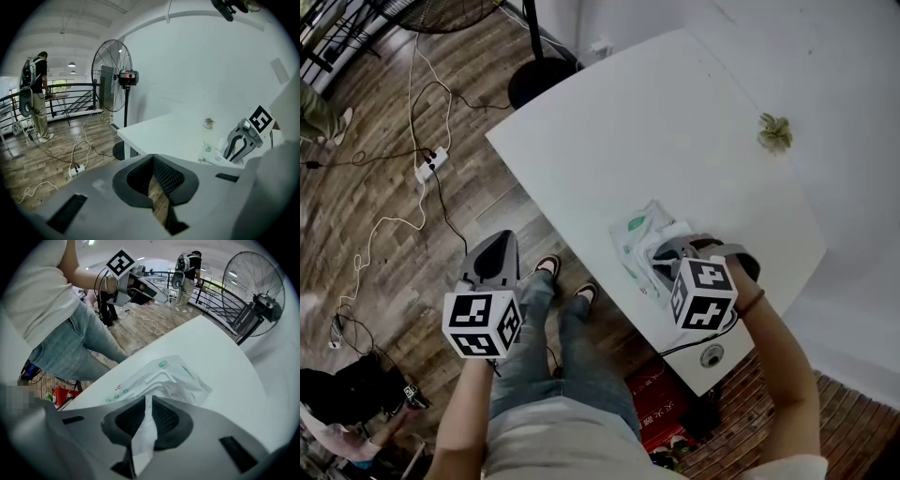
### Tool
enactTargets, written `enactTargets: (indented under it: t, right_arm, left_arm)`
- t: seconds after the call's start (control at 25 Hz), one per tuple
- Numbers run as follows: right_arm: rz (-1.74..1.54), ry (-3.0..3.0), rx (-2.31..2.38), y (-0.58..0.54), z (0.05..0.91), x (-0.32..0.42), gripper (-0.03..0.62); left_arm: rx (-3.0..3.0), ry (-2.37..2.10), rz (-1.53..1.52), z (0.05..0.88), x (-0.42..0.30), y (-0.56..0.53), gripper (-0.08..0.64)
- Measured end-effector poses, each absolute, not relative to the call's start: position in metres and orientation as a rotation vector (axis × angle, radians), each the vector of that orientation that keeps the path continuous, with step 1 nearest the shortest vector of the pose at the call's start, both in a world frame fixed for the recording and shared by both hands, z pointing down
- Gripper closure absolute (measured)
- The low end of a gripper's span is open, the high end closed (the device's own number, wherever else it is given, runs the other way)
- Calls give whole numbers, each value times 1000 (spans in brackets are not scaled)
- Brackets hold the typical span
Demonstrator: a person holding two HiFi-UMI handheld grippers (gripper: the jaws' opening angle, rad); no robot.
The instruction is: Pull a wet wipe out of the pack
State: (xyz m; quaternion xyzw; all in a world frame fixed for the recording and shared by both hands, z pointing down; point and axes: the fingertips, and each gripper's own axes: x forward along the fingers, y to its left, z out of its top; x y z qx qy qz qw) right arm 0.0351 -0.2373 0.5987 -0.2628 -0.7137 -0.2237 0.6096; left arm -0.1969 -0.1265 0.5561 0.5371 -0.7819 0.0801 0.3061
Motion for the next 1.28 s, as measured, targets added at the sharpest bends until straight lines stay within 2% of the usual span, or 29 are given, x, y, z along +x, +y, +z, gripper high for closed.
enactTargets:
  t: [0.2, 1.28]
  right_arm:
    - [-536, -1631, -609, -237, 603, 31, 569]
    - [-410, -1691, -488, -239, 593, 30, 588]
  left_arm:
    - [1436, -2056, 213, 557, -194, -130, 557]
    - [1491, -2053, 230, 537, -207, -134, 557]
